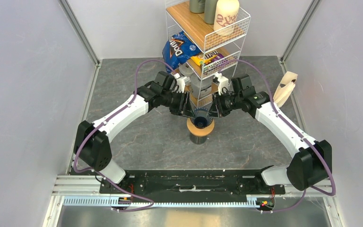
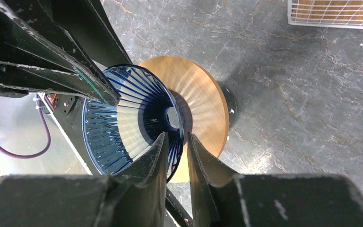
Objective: Place the coffee filter in the dripper
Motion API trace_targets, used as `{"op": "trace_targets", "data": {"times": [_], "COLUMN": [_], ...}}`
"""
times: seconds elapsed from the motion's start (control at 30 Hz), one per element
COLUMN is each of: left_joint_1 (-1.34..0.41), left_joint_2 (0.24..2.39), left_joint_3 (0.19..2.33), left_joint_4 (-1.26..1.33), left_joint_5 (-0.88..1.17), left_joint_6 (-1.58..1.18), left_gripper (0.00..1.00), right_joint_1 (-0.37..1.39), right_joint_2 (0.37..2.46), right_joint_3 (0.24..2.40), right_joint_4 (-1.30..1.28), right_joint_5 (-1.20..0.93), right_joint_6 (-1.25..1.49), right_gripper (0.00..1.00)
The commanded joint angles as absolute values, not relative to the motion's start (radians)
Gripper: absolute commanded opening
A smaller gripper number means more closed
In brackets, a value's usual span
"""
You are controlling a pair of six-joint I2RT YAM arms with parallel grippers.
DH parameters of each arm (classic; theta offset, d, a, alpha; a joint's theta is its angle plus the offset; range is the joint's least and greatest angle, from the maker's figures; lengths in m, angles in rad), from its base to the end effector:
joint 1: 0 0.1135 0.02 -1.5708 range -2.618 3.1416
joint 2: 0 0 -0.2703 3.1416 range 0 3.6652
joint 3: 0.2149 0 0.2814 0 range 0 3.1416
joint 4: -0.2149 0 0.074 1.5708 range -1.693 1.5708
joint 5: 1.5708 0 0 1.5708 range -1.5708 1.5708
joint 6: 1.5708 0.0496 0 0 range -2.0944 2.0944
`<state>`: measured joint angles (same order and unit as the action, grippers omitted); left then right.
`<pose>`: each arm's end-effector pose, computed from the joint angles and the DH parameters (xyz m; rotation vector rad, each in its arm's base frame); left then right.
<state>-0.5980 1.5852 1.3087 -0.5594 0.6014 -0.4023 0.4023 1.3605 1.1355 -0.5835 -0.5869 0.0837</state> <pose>0.2997 -0.2381 0.2812 0.5488 2.4930 -1.1576 0.2879 0.1524 0.2916 -0.6624 2.3053 0.9280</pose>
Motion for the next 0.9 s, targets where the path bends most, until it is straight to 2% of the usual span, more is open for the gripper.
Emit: {"op": "trace_targets", "data": {"times": [0.0, 0.07, 0.2, 0.27, 0.4, 0.57, 0.67, 0.87], "left_joint_1": [-0.601, -0.602, -0.6, -0.6, -0.591, -0.498, -0.386, -0.215], "left_joint_2": [1.546, 1.537, 1.53, 1.525, 1.508, 1.444, 1.374, 1.195], "left_joint_3": [1.35, 1.359, 1.383, 1.393, 1.412, 1.426, 1.411, 1.323], "left_joint_4": [-0.581, -0.581, -0.581, -0.581, -0.583, -0.584, -0.582, -0.68], "left_joint_5": [0.575, 0.575, 0.589, 0.592, 0.602, 0.636, 0.699, 0.782], "left_joint_6": [-0.355, -0.357, -0.366, -0.371, -0.371, -0.38, -0.359, -0.194], "left_gripper": [0.44, 0.46, 0.53, 0.58, 0.63, 0.78, 0.89, 0.92], "right_joint_1": [0.402, 0.403, 0.403, 0.403, 0.404, 0.392, 0.329, 0.11], "right_joint_2": [1.345, 1.338, 1.332, 1.332, 1.329, 1.296, 1.249, 1.187], "right_joint_3": [1.167, 1.183, 1.208, 1.223, 1.266, 1.382, 1.436, 1.515], "right_joint_4": [-0.66, -0.669, -0.676, -0.678, -0.689, -0.797, -0.897, -1.146], "right_joint_5": [-0.579, -0.587, -0.616, -0.631, -0.656, -0.627, -0.627, -0.64], "right_joint_6": [0.058, 0.058, 0.065, 0.07, 0.072, 0.009, -0.08, -0.264], "right_gripper": [0.29, 0.31, 0.52, 0.6, 0.68, 0.84, 0.88, 0.9]}}
